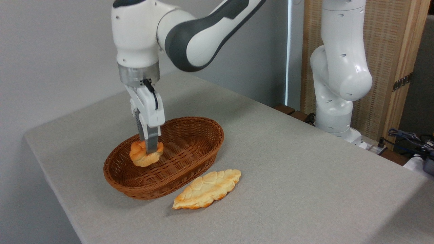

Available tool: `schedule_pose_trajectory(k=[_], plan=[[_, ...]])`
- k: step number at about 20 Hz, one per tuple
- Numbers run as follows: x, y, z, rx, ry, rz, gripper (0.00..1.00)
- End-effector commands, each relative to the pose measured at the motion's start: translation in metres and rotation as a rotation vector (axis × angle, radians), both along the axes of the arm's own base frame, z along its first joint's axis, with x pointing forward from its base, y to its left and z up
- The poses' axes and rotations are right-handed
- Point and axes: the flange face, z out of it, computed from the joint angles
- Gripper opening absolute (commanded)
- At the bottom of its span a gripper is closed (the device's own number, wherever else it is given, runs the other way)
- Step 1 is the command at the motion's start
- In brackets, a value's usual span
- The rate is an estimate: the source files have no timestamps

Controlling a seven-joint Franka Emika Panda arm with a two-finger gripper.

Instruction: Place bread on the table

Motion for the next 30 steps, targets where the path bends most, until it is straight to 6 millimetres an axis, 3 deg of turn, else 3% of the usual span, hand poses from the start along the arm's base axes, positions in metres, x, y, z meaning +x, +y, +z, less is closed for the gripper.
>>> schedule_pose_trajectory(k=[1, 4, 8, 11, 12, 15, 17, 21, 27, 30], plan=[[0.001, 0.044, 0.039, -0.02, -0.002, 0.07, 0.4], [0.001, 0.092, 0.051, -0.019, 0.031, 0.132, 0.42], [0.002, 0.153, 0.05, -0.012, 0.035, 0.232, 0.44], [0.002, 0.201, 0.037, -0.002, 0.057, 0.309, 0.5], [0.003, 0.206, 0.032, 0.002, 0.065, 0.32, 0.52], [0.006, 0.232, 0.005, 0.044, 0.114, 0.358, 0.88], [0.007, 0.242, -0.006, 0.061, 0.132, 0.374, 0.99], [0.012, 0.244, -0.024, 0.077, 0.154, 0.363, 1.0], [0.013, 0.244, -0.016, 0.072, 0.13, 0.362, 1.0], [0.016, 0.231, 0.004, 0.052, 0.088, 0.344, 1.0]])
